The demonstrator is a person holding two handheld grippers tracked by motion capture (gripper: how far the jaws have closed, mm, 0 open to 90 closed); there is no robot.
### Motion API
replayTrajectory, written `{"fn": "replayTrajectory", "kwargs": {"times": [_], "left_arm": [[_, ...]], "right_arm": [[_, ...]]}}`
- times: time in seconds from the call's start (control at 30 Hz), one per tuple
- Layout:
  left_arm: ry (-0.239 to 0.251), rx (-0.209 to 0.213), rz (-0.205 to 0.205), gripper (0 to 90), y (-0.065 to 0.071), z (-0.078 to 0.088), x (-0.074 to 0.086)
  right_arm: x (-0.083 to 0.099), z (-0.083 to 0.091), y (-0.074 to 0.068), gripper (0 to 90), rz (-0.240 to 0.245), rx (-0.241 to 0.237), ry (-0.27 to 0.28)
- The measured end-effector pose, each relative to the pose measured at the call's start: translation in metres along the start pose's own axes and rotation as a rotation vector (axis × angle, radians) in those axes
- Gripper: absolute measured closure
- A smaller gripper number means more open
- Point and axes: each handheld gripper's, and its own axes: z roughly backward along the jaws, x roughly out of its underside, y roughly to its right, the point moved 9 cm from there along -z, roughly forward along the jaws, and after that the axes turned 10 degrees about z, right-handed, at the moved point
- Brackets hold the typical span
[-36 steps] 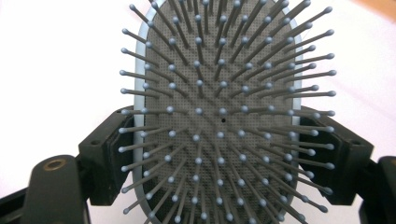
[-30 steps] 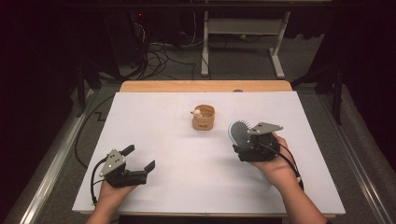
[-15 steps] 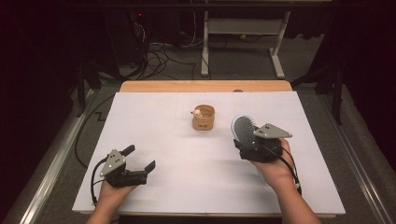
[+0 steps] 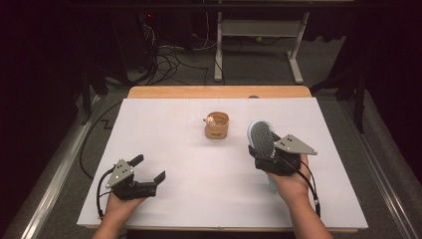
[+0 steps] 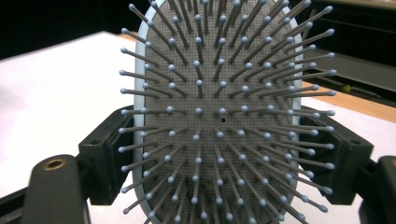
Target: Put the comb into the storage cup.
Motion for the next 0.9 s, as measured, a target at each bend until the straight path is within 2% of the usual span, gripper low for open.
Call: {"fn": "replayTrajectory", "kwargs": {"times": [0.23, 0.4, 0.53, 0.6, 0.67, 0.73, 0.83, 0.9], "left_arm": [[0.003, 0.003, 0.009, 0.9, -0.001, 0.001, -0.001], [0.009, 0.004, 0.014, 0.9, -0.001, 0.001, -0.002], [0.019, 0.009, 0.008, 0.4, 0.001, 0.000, -0.004], [0.030, -0.009, 0.003, 0.0, -0.002, -0.004, -0.008], [0.009, -0.023, 0.014, 0.0, -0.003, -0.008, -0.013], [0.008, -0.016, 0.018, 0.0, 0.000, -0.011, -0.018], [-0.009, -0.016, -0.005, 0.0, 0.004, -0.017, -0.025], [-0.008, -0.009, -0.005, 0.0, 0.007, -0.022, -0.031]], "right_arm": [[-0.004, 0.005, 0.004, 20.3, -0.042, 0.015, 0.081], [-0.005, 0.015, 0.006, 20.3, -0.037, 0.037, 0.136], [0.000, 0.022, 0.008, 20.3, -0.040, 0.037, 0.134], [0.001, 0.023, 0.010, 20.3, -0.039, 0.046, 0.134], [0.001, 0.024, 0.013, 20.3, -0.053, 0.043, 0.142], [0.001, 0.025, 0.014, 20.4, -0.054, 0.047, 0.142], [0.002, 0.026, 0.015, 20.3, -0.052, 0.048, 0.141], [0.002, 0.025, 0.014, 20.3, -0.055, 0.044, 0.140]]}}
